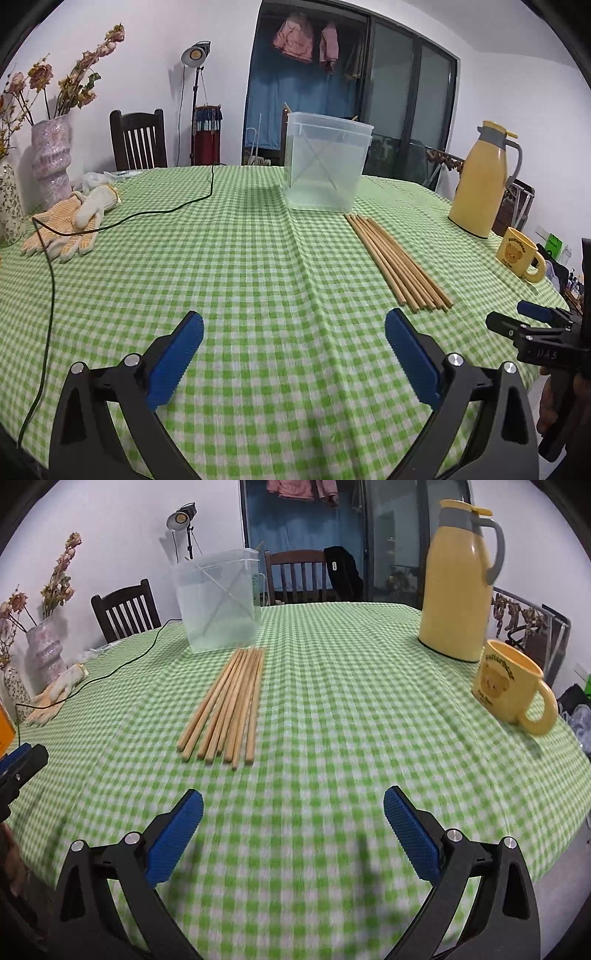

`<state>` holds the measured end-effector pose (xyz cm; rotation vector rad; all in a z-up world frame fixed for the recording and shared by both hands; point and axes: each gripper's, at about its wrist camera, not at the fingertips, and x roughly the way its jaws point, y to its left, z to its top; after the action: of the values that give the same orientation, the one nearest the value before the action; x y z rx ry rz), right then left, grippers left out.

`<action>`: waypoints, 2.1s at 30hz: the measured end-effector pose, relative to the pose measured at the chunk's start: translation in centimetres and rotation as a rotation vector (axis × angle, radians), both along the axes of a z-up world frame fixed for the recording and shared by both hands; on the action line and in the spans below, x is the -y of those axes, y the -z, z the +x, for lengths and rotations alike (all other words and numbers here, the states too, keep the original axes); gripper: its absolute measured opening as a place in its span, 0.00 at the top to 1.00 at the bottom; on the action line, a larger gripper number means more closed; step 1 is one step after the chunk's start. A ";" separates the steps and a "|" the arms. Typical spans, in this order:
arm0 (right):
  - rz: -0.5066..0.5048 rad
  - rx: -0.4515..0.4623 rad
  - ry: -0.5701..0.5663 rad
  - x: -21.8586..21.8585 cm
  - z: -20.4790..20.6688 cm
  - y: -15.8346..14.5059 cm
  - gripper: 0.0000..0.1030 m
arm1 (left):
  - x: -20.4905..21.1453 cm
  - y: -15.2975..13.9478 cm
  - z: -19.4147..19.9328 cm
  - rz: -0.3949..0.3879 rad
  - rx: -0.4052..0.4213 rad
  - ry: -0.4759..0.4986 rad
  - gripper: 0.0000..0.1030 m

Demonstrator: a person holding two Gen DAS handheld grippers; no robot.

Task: Organize utensils
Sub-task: 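Close the left tool on another chopstick while the right tool grasps one more chopstick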

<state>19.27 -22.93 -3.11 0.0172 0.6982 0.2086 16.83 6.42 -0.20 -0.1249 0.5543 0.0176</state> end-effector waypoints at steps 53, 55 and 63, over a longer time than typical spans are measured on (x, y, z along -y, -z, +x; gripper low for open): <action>-0.102 -0.099 -0.184 -0.5 5.5 1.1 0.82 | 11.3 3.5 13.6 0.260 -0.323 0.277 0.55; -0.092 -0.097 -0.188 -0.3 5.0 1.1 0.82 | 11.7 3.3 13.6 0.228 -0.346 0.300 0.69; -0.101 -0.081 -0.222 -1.0 4.7 1.2 0.82 | 12.3 3.4 13.3 0.173 -0.353 0.324 0.75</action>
<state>23.95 -21.88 -4.36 -0.1503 0.7908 0.3870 30.16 -5.91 -3.59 0.1407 0.9176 -0.2309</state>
